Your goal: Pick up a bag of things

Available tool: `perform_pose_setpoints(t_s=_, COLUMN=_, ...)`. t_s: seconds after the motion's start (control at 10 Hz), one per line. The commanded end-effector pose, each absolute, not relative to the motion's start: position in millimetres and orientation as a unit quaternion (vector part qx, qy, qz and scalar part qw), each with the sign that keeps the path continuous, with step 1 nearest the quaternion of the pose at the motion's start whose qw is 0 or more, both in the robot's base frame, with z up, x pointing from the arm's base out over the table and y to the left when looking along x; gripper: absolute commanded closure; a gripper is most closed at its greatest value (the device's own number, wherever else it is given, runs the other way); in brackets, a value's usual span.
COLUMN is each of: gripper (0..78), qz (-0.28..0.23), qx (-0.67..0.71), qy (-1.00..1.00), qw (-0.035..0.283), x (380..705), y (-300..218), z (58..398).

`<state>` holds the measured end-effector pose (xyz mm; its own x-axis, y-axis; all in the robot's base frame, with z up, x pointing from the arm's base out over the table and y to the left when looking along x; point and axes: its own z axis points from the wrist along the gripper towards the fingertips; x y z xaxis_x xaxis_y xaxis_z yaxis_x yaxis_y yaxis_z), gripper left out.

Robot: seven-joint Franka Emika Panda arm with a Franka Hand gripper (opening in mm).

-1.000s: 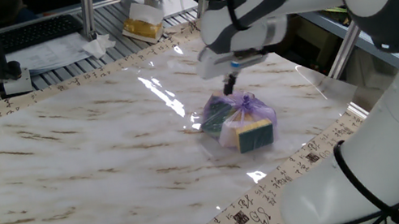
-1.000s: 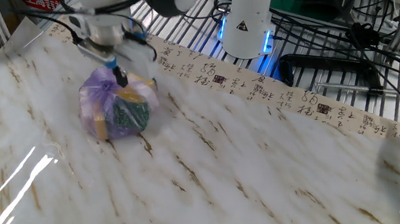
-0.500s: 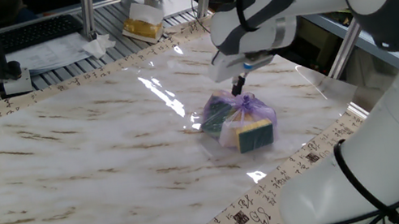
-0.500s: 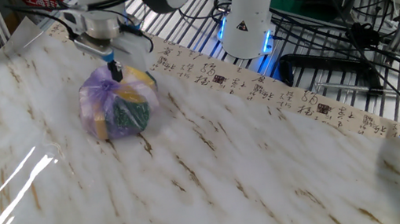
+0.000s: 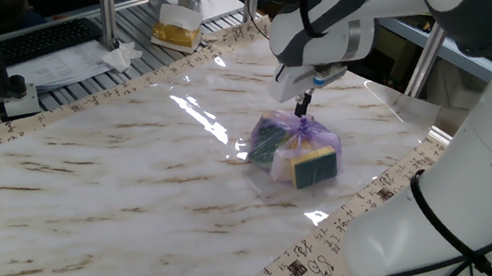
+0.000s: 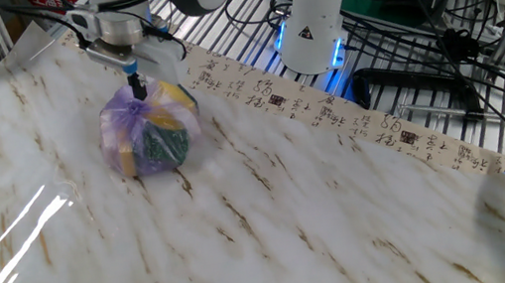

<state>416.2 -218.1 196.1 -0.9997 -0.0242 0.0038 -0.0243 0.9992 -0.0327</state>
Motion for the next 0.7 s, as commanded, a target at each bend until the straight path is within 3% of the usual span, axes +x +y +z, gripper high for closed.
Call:
perform_pose_setpoints(t_s=0.1, gripper=77.6, qz=0.023, qx=0.026, qy=-0.999, qw=0.000, x=416.4, y=-221.6, z=196.4)
perform_pose_setpoints(t_s=0.7, gripper=77.6, qz=0.024, qx=0.022, qy=-0.999, qw=0.003, x=415.8, y=-221.5, z=196.2)
